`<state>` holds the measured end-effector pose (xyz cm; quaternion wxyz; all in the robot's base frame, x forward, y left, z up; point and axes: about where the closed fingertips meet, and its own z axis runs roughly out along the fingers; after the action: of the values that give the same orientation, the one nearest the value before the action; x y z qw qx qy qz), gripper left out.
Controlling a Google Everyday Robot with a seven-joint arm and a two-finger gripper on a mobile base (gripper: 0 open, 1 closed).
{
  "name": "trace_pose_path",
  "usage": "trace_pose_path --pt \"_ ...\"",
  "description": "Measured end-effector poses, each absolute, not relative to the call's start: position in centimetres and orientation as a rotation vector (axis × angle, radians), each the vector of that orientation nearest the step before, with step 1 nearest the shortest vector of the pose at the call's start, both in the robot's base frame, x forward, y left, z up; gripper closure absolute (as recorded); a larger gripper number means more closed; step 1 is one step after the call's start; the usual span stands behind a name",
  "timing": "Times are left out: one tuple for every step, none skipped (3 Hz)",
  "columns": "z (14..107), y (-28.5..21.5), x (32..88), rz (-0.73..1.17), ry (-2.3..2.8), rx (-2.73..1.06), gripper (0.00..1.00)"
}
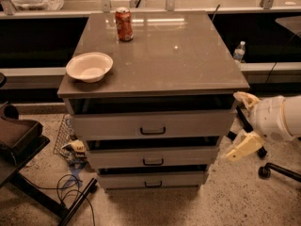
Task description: Open middle drawer
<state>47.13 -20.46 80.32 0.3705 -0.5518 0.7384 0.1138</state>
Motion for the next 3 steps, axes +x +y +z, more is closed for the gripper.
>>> trace_pose_path --pt "75.3 -21.3 47.6 0.314 1.795 -1.367 0.0" --pt "71.4 -21.9 47.3 0.285 1.692 -1.415 0.0" --pt "69.2 -22.4 45.8 0.236 1.674 -1.492 0.0"
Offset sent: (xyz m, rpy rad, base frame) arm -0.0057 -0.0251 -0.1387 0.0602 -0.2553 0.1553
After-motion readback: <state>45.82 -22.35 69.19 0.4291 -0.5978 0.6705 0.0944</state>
